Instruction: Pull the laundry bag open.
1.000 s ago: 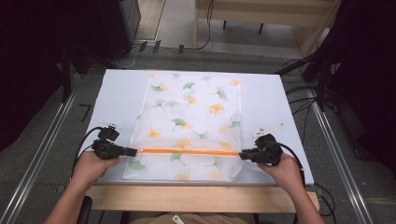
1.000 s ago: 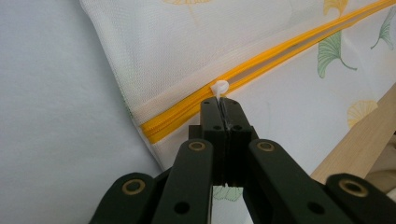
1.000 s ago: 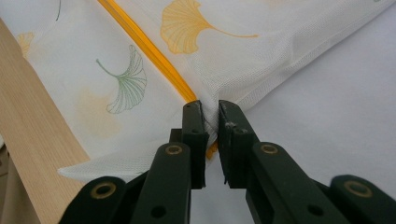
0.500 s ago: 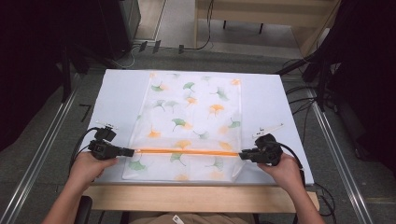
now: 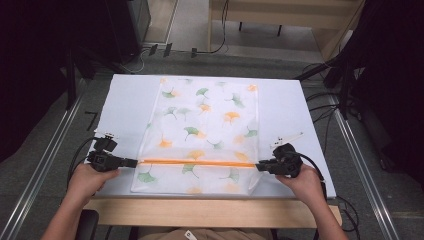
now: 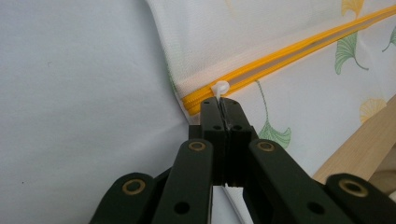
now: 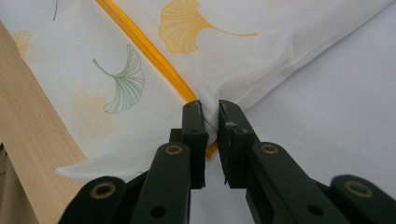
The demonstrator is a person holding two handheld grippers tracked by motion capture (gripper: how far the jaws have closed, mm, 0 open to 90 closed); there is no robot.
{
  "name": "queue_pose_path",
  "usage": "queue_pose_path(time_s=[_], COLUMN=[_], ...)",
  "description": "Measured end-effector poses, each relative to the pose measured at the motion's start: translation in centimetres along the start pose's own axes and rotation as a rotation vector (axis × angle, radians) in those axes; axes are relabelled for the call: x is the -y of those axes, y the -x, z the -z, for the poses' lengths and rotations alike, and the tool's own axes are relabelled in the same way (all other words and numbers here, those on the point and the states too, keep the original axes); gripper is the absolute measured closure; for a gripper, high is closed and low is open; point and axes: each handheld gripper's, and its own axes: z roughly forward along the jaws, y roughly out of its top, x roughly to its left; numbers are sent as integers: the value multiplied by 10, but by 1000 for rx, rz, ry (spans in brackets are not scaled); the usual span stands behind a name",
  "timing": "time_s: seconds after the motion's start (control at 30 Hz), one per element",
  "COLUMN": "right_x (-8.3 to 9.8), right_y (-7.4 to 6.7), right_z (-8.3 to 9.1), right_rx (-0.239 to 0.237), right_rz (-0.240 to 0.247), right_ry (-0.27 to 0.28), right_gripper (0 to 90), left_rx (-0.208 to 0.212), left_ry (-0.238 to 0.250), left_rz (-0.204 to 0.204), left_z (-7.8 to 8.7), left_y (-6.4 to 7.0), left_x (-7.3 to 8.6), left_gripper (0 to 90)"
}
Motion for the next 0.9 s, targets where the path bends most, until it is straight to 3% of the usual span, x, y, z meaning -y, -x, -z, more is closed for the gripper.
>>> queue_pose_path(time_s=[0.23, 0.3, 0.37, 0.53, 0.9], right_x=[0, 1, 0, -1, -3], right_y=[0, 2, 2, 8, 24], right_z=[0, 0, 0, 2, -6], right_rx=[0, 0, 4, 38, 69], right_rz=[-3, -4, -6, -18, -37], right_ry=[-3, 0, 2, 12, 29], right_gripper=[833, 833, 835, 835, 815], left_rx=[-10, -34, -88, -41, -13], left_ry=[-1, 10, 13, 13, -7], left_rz=[-26, -11, -11, 3, -29], left_z=[-1, 0, 3, 1, -8], left_y=[2, 1, -1, -1, 8], left_x=[0, 0, 0, 2, 1], left_gripper=[900, 900, 900, 900, 900])
